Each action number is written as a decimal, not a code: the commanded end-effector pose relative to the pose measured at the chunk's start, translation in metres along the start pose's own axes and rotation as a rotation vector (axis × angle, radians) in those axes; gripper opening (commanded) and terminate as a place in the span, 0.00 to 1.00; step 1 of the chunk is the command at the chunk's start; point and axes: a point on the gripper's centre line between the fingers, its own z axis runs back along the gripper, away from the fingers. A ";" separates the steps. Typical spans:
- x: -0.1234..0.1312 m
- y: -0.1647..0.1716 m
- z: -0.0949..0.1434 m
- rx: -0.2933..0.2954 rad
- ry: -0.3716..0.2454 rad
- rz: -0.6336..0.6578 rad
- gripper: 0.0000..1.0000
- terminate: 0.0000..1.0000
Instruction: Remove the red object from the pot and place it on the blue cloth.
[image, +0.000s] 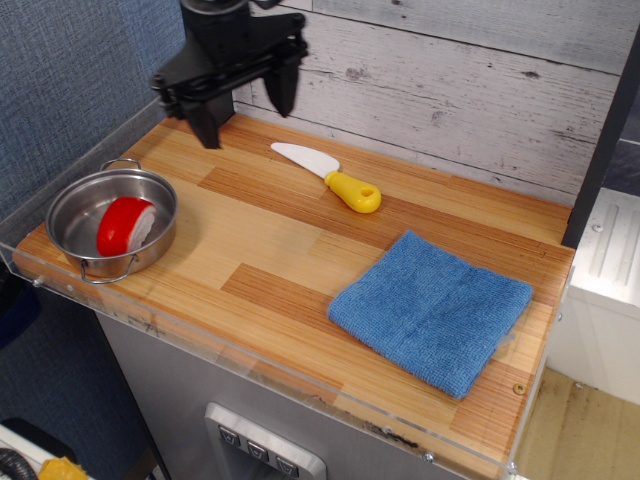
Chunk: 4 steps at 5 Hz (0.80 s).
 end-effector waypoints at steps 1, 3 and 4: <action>0.036 0.044 -0.004 0.036 -0.028 -0.019 1.00 0.00; 0.046 0.084 -0.010 0.108 -0.025 -0.092 1.00 0.00; 0.044 0.103 -0.013 0.121 -0.008 -0.112 1.00 0.00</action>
